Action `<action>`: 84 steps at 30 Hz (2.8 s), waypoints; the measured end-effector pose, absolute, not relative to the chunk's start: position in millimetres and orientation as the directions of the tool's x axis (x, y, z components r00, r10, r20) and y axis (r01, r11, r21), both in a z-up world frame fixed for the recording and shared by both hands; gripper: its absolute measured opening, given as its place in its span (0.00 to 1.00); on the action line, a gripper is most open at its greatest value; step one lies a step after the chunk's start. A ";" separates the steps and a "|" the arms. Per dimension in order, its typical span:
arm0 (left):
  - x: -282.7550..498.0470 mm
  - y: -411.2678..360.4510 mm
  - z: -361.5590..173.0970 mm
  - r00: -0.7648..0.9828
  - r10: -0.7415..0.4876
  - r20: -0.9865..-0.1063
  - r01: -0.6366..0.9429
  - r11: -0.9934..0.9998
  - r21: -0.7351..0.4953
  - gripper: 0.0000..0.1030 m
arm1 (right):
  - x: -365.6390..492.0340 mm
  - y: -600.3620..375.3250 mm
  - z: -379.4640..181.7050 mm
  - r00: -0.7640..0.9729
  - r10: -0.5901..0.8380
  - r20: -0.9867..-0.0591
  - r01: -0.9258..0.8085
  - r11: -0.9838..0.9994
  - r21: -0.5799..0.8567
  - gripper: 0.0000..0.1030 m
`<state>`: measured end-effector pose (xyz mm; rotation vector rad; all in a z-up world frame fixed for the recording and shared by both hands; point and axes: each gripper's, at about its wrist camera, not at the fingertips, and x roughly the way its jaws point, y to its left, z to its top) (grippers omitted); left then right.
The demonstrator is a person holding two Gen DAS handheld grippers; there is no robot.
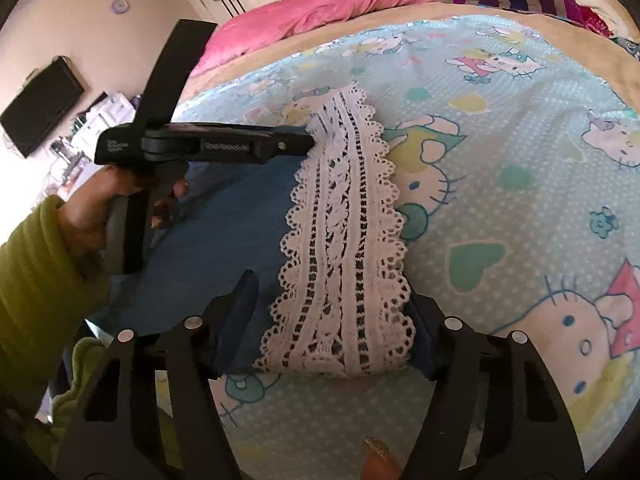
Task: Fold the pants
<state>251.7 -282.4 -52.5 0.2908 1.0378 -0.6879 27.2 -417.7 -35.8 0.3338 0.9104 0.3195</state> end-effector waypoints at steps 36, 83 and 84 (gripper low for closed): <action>178.3 -50.4 -11.8 0.501 -0.466 -0.729 0.283 0.885 -0.370 0.41 | 31.3 -173.9 21.7 0.436 0.453 -0.777 -0.661 0.747 0.064 0.20; 49.4 -11.6 -51.9 0.419 -0.498 -0.759 0.221 0.867 -0.447 0.44 | 177.3 -81.1 -14.2 0.212 0.266 -0.940 -0.743 0.668 0.022 0.31; 49.6 -13.0 -51.5 0.421 -0.493 -0.762 0.225 0.870 -0.439 0.44 | 175.4 -83.3 -12.9 0.216 0.279 -0.936 -0.741 0.671 0.029 0.28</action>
